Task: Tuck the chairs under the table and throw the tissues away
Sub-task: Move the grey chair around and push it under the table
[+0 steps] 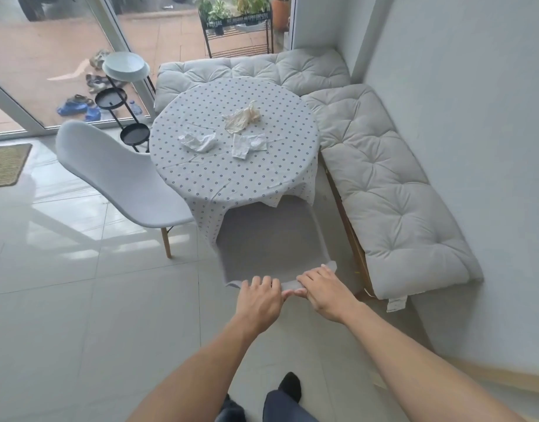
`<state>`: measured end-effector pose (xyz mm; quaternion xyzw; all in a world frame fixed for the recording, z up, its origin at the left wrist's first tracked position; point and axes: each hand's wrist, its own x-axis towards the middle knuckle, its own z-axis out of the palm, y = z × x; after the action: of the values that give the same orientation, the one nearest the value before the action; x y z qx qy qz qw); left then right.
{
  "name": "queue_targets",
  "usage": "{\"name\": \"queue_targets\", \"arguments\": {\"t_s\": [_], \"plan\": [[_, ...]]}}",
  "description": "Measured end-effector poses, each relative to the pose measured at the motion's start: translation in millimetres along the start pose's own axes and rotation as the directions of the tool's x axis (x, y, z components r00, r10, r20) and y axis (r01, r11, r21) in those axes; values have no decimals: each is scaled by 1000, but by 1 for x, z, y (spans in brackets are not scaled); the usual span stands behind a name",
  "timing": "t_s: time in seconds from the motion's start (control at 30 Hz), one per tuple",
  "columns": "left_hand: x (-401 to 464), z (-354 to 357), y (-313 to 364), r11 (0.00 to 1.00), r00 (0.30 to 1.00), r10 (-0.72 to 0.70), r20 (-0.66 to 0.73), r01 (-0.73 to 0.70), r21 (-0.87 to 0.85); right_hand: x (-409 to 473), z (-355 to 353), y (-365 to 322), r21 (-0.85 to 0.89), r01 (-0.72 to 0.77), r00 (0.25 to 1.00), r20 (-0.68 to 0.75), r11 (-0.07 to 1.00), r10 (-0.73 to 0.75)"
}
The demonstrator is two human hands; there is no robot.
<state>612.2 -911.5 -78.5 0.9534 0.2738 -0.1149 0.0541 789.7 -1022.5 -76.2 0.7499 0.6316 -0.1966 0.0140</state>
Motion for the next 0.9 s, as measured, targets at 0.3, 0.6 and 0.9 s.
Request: {"name": "queue_targets", "arguments": {"t_s": [0.3,0.6,0.9], "plan": [[34,-11,2,991,990,-104,97,111,-72,26,-14,13,6,-72,997,14,997,72],[40,-33,-38,981,976,-124,181,148,-126,32,-33,5,71,-190,980,66,979,185],[42,-74,-139,978,979,-136,154,158,-139,79,-78,-45,48,-257,966,48,965,255]]}}
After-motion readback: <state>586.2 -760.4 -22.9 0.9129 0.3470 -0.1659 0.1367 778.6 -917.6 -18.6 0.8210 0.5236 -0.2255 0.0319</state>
